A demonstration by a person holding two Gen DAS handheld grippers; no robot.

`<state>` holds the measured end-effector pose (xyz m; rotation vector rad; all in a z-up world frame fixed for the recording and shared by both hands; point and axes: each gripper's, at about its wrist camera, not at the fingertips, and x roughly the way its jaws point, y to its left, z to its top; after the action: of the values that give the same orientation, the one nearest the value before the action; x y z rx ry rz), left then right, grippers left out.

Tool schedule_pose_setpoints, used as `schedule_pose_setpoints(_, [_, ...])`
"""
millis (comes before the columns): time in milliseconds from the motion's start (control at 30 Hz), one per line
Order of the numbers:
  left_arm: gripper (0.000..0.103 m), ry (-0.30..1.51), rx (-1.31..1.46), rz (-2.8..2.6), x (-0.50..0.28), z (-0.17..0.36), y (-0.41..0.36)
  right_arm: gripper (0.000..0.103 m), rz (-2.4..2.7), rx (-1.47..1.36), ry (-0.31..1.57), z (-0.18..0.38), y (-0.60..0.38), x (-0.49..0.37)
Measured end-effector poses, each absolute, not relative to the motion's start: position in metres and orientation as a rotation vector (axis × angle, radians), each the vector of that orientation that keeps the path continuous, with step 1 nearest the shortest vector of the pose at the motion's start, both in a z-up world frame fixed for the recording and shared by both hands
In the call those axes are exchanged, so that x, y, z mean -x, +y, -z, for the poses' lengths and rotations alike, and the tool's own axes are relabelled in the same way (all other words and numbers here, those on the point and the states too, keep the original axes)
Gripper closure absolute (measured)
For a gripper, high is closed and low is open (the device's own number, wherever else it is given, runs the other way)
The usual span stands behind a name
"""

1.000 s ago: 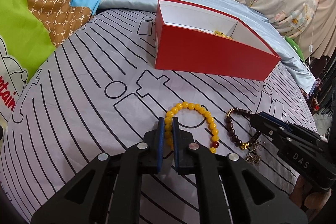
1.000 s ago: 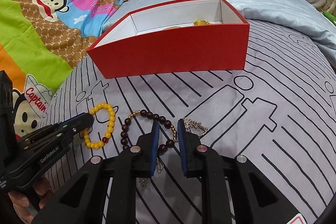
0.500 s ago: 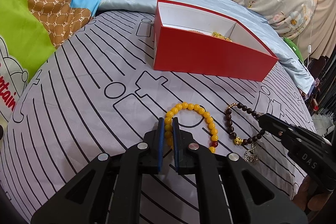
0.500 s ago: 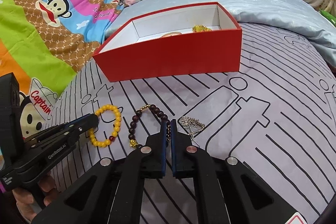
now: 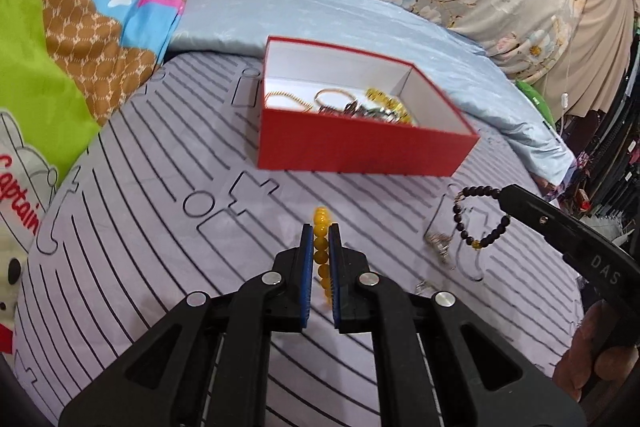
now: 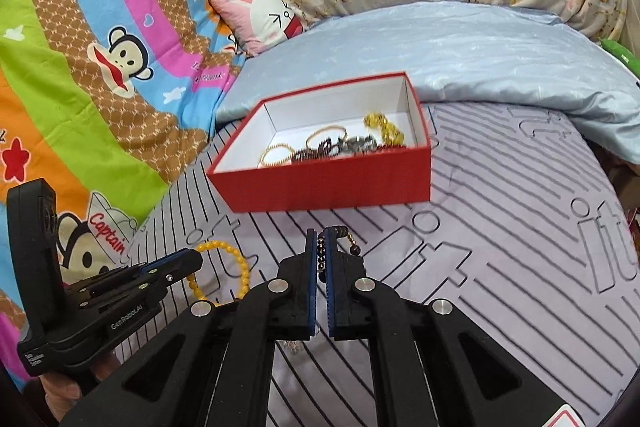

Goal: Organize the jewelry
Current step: 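Carry both bracelets into the red box and open both tools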

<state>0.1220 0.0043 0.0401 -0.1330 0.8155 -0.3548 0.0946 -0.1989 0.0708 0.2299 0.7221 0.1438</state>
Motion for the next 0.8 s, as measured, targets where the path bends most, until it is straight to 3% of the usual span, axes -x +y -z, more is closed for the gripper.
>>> schedule_pose_setpoints(467, [0.096, 0.647, 0.113, 0.437, -0.165, -0.125, -0.017, 0.099, -0.17, -0.198, 0.599, -0.135, -0.205, -0.15])
schedule_pose_setpoints(800, [0.096, 0.712, 0.197, 0.423, -0.226, -0.1, -0.022, 0.099, -0.22, -0.253, 0.672, -0.107, -0.187, -0.21])
